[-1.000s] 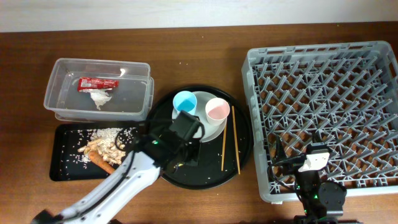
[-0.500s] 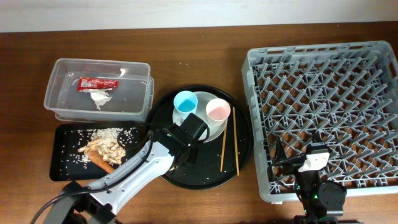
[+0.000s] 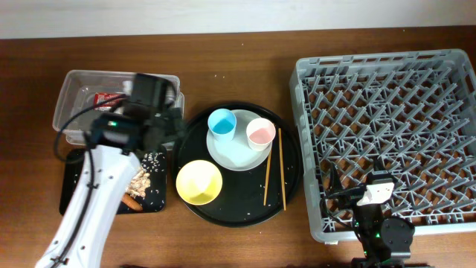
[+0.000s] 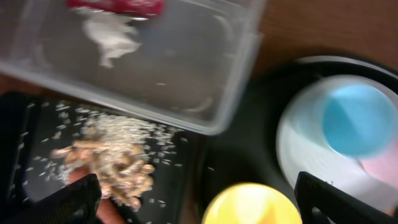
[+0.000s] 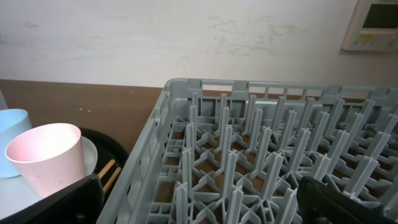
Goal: Sort waste into correct bins and load items into the dishwasher rack
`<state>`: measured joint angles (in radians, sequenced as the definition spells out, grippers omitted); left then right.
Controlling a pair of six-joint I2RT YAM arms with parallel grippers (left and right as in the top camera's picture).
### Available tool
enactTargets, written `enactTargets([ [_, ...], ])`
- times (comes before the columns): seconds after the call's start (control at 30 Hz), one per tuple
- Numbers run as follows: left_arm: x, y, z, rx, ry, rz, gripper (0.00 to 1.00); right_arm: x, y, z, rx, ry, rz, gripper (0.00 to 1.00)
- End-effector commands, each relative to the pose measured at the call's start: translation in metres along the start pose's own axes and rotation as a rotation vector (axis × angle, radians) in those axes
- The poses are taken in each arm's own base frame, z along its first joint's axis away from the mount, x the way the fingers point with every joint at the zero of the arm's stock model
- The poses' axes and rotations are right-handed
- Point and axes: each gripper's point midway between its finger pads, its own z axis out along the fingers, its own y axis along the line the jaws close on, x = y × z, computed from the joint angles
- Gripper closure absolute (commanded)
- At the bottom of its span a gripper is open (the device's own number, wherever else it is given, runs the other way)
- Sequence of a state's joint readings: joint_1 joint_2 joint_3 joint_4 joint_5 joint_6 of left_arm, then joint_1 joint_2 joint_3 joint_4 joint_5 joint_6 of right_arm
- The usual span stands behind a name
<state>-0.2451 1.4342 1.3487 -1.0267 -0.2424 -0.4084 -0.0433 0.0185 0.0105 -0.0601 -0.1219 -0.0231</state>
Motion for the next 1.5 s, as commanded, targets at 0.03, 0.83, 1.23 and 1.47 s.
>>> enactTargets([
  [0.03, -0.017, 0.055, 0.001, -0.081, -0.02, -0.16, 0.01, 0.003, 0.0, 0.0, -0.003, 0.006, 0.006, 0.02],
  [0.83, -0.019, 0.066, 0.003, -0.098, -0.019, -0.188, 0.01, -0.201, 0.053, -0.004, -0.32, 0.696, 0.292, 0.02],
  [1.23, -0.019, 0.066, 0.003, -0.098, -0.019, -0.188, 0.01, -0.035, 0.11, 0.036, -0.24, 1.468, 0.205, 0.56],
  [1.47, -0.019, 0.066, 0.003, -0.098, -0.019, -0.188, 0.01, 0.005, 0.162, 0.04, -0.279, 1.461, 0.096, 0.36],
])
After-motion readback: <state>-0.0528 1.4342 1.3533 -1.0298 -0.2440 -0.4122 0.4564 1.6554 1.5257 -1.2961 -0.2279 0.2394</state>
